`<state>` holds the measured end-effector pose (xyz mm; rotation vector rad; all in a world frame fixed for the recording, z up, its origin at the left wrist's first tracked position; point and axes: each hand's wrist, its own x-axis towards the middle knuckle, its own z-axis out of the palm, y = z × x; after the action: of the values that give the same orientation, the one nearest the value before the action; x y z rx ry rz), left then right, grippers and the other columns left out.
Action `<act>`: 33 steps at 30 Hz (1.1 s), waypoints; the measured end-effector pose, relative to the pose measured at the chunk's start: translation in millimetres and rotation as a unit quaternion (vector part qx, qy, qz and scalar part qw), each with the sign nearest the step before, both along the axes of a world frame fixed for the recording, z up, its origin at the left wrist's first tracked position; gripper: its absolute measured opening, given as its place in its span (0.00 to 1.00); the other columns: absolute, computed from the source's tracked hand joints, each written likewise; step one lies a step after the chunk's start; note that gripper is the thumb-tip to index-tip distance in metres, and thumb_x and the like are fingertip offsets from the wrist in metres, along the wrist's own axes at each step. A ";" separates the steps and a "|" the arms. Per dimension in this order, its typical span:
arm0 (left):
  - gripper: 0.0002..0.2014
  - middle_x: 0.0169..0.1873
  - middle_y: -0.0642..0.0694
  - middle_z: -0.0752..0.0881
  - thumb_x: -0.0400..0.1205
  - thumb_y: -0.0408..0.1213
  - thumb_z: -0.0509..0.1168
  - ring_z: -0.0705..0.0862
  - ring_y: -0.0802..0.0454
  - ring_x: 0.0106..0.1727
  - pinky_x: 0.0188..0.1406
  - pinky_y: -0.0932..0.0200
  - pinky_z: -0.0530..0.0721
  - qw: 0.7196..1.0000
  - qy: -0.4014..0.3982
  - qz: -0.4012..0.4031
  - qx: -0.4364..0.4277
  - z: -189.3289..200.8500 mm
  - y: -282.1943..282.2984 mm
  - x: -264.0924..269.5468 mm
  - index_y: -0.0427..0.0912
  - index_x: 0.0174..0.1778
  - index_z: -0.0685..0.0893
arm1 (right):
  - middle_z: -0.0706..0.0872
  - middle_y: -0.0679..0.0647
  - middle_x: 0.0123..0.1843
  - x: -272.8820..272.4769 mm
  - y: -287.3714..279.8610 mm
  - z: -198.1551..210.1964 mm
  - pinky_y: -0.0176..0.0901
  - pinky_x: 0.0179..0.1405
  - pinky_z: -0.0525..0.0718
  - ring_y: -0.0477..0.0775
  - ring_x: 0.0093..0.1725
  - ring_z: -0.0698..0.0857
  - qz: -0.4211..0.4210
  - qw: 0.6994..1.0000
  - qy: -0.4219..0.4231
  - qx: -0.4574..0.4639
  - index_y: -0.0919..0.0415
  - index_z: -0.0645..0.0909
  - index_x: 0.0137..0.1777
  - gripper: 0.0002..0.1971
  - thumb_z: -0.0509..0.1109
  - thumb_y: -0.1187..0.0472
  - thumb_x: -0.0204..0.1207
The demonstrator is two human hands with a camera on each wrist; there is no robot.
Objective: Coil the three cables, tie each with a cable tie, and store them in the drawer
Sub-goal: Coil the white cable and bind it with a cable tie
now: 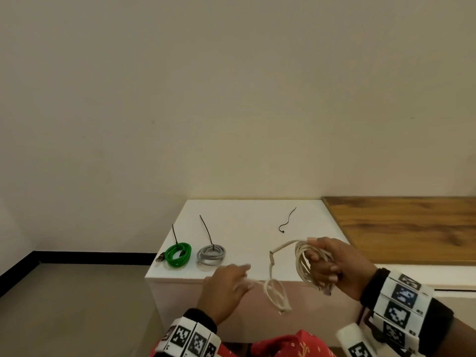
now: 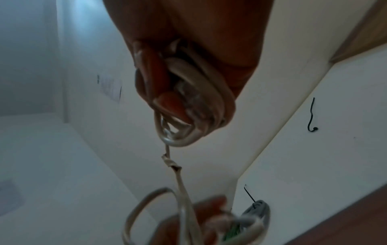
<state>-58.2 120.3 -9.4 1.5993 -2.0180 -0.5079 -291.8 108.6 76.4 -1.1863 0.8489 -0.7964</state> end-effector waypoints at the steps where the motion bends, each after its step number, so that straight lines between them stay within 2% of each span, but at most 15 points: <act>1: 0.23 0.62 0.61 0.74 0.80 0.49 0.60 0.68 0.61 0.68 0.69 0.52 0.69 0.999 -0.030 -0.003 -0.038 5.3 2.4 -4.9 0.54 0.72 0.70 | 0.62 0.46 0.11 2.4 1.6 -0.7 0.37 0.18 0.65 0.46 0.12 0.61 -0.003 1.000 0.011 -0.008 0.59 0.69 0.23 0.17 0.59 0.52 0.70; 3: 0.26 0.62 0.61 0.75 0.76 0.56 0.54 0.66 0.65 0.67 0.67 0.53 0.69 0.991 -0.012 0.002 -0.131 15.0 9.6 -15.7 0.53 0.69 0.72 | 0.62 0.46 0.12 4.4 2.5 -0.8 0.35 0.15 0.66 0.46 0.12 0.61 -0.009 1.000 0.013 -0.015 0.59 0.69 0.23 0.17 0.58 0.53 0.72; 5: 0.24 0.50 0.60 0.84 0.73 0.59 0.50 0.76 0.64 0.56 0.56 0.58 0.76 0.975 0.121 0.046 -0.181 15.4 17.3 -25.4 0.51 0.53 0.82 | 0.62 0.46 0.12 3.4 1.6 1.2 0.35 0.16 0.68 0.46 0.13 0.62 -0.022 1.000 0.008 -0.020 0.59 0.69 0.23 0.18 0.59 0.53 0.73; 7: 0.26 0.35 0.55 0.87 0.73 0.64 0.51 0.82 0.61 0.40 0.41 0.60 0.79 0.952 0.266 0.086 -0.125 19.3 24.8 -36.6 0.46 0.38 0.83 | 0.62 0.46 0.12 2.2 1.2 2.9 0.34 0.16 0.68 0.46 0.13 0.62 -0.036 0.999 0.001 -0.023 0.59 0.69 0.23 0.18 0.63 0.53 0.71; 8: 0.28 0.32 0.50 0.87 0.74 0.65 0.53 0.82 0.59 0.34 0.36 0.59 0.79 0.942 0.319 0.086 -0.061 23.3 28.3 -42.0 0.43 0.36 0.83 | 0.61 0.46 0.12 2.1 1.6 3.2 0.34 0.16 0.69 0.46 0.13 0.62 -0.038 0.999 -0.002 -0.022 0.60 0.69 0.24 0.17 0.64 0.53 0.70; 10: 0.24 0.34 0.47 0.86 0.77 0.58 0.59 0.80 0.56 0.31 0.27 0.62 0.78 0.927 0.362 0.078 0.053 28.2 31.3 -48.5 0.37 0.39 0.83 | 0.61 0.46 0.12 3.8 2.8 2.1 0.34 0.16 0.69 0.46 0.13 0.62 -0.034 0.999 -0.006 -0.021 0.60 0.68 0.24 0.17 0.62 0.52 0.70; 12: 0.13 0.40 0.47 0.86 0.78 0.48 0.65 0.81 0.56 0.32 0.22 0.64 0.77 0.935 0.342 0.069 0.072 26.8 29.5 -50.3 0.39 0.43 0.82 | 0.61 0.46 0.12 6.1 3.8 0.1 0.36 0.19 0.68 0.46 0.13 0.62 -0.027 0.999 -0.010 -0.021 0.59 0.69 0.23 0.17 0.62 0.52 0.70; 14: 0.09 0.45 0.45 0.86 0.77 0.44 0.67 0.83 0.56 0.33 0.23 0.62 0.81 0.934 0.349 0.056 0.056 27.3 27.2 -50.5 0.41 0.44 0.82 | 0.61 0.45 0.12 6.7 4.1 -0.6 0.41 0.24 0.65 0.46 0.13 0.62 -0.025 0.999 -0.021 -0.017 0.58 0.70 0.23 0.17 0.61 0.52 0.70; 17: 0.17 0.47 0.44 0.85 0.78 0.49 0.63 0.85 0.59 0.38 0.36 0.50 0.90 0.920 0.384 0.061 0.052 32.1 23.7 -51.0 0.37 0.47 0.82 | 0.62 0.45 0.12 5.6 2.4 -1.8 0.42 0.25 0.64 0.46 0.13 0.62 -0.020 0.999 -0.035 -0.003 0.58 0.69 0.23 0.17 0.61 0.52 0.71; 21: 0.19 0.38 0.46 0.84 0.77 0.52 0.64 0.81 0.51 0.44 0.50 0.43 0.84 0.915 0.385 0.117 0.029 34.1 20.1 -49.3 0.36 0.36 0.80 | 0.63 0.45 0.11 8.4 2.6 -6.1 0.40 0.22 0.66 0.45 0.12 0.62 -0.003 0.999 -0.050 0.019 0.60 0.68 0.25 0.16 0.58 0.52 0.69; 24: 0.11 0.33 0.47 0.86 0.82 0.36 0.59 0.81 0.52 0.41 0.42 0.50 0.79 0.838 0.518 0.157 0.070 34.7 16.7 -32.5 0.39 0.34 0.79 | 0.63 0.45 0.09 -3.9 -5.9 0.9 0.36 0.16 0.70 0.45 0.10 0.63 -0.051 0.990 -0.125 0.036 0.58 0.70 0.22 0.16 0.64 0.50 0.65; 26: 0.11 0.25 0.47 0.82 0.82 0.35 0.57 0.82 0.50 0.36 0.39 0.52 0.78 0.766 0.610 0.169 0.113 30.6 13.6 -11.2 0.40 0.34 0.77 | 0.63 0.46 0.08 -18.9 -15.4 6.6 0.36 0.14 0.72 0.44 0.10 0.64 -0.082 0.981 -0.169 0.037 0.56 0.72 0.21 0.18 0.78 0.48 0.51; 28: 0.14 0.16 0.50 0.73 0.82 0.40 0.57 0.79 0.51 0.29 0.36 0.53 0.78 0.713 0.666 0.169 0.141 23.1 10.3 5.4 0.42 0.31 0.76 | 0.63 0.47 0.08 -28.9 -20.0 7.1 0.35 0.14 0.73 0.44 0.09 0.65 -0.091 0.979 -0.179 0.045 0.56 0.73 0.20 0.24 0.85 0.49 0.36; 31: 0.16 0.12 0.52 0.73 0.83 0.40 0.57 0.79 0.54 0.24 0.28 0.59 0.79 0.647 0.719 0.190 0.165 16.9 3.7 16.5 0.42 0.28 0.75 | 0.63 0.47 0.08 -24.7 -18.6 0.8 0.37 0.13 0.73 0.44 0.09 0.65 -0.070 0.983 -0.160 0.052 0.57 0.72 0.21 0.26 0.86 0.48 0.33; 33: 0.15 0.12 0.50 0.78 0.83 0.38 0.55 0.82 0.53 0.27 0.20 0.66 0.80 0.611 0.748 0.198 0.168 15.7 1.4 18.5 0.39 0.32 0.77 | 0.64 0.46 0.09 -18.4 -16.0 -2.1 0.36 0.15 0.73 0.44 0.10 0.65 -0.048 0.986 -0.155 0.050 0.57 0.72 0.22 0.25 0.85 0.48 0.36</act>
<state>-39.7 121.7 6.3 0.9330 -0.2605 -1.4296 -310.3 92.6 74.3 -0.9086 0.6823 -0.9759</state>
